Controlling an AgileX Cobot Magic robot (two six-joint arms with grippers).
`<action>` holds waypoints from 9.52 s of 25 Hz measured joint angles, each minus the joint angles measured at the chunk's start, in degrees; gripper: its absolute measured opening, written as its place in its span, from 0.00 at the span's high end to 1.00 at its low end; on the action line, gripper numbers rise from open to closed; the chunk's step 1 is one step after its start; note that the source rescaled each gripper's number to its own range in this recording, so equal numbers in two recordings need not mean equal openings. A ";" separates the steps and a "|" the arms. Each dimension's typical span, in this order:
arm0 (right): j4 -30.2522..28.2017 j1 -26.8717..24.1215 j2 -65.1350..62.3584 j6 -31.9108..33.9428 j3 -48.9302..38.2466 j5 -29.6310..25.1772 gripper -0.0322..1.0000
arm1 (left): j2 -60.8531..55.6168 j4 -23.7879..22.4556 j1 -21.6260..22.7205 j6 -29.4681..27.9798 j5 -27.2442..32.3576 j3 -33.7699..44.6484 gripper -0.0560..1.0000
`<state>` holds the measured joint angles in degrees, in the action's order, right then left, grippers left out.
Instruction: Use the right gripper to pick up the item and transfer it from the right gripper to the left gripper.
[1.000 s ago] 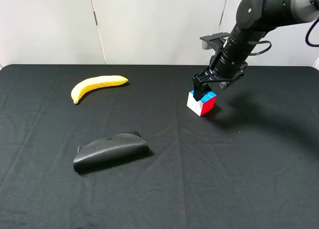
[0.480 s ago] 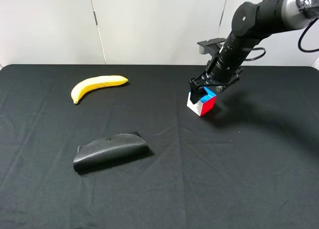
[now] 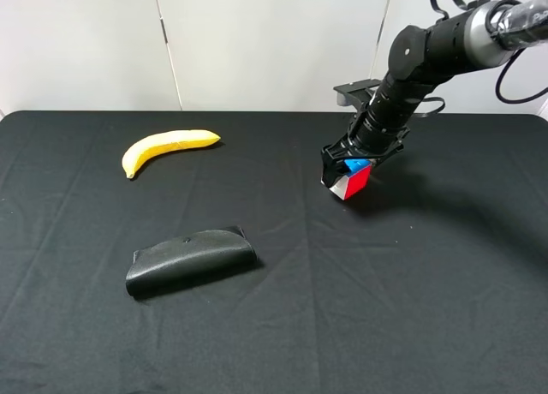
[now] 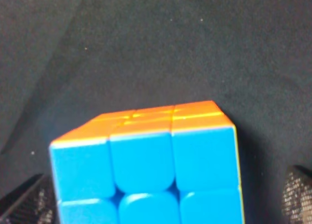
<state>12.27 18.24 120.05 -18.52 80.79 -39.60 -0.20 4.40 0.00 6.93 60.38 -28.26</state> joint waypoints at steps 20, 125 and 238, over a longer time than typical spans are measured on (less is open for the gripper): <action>1.22 0.00 0.81 -0.87 0.81 0.01 0.96 | 0.00 0.00 0.00 0.00 0.00 0.00 0.00; 23.91 15.61 -25.35 -13.51 5.52 -26.97 0.96 | 48.76 2.59 -25.21 16.74 -20.45 -11.61 0.00; 13.23 -7.71 -25.81 10.75 20.95 -29.91 0.01 | 82.74 0.01 -43.52 16.77 -50.07 -30.65 0.95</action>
<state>25.50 10.53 94.24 -7.78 101.74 -69.51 82.54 4.42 -43.52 23.70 10.31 -58.90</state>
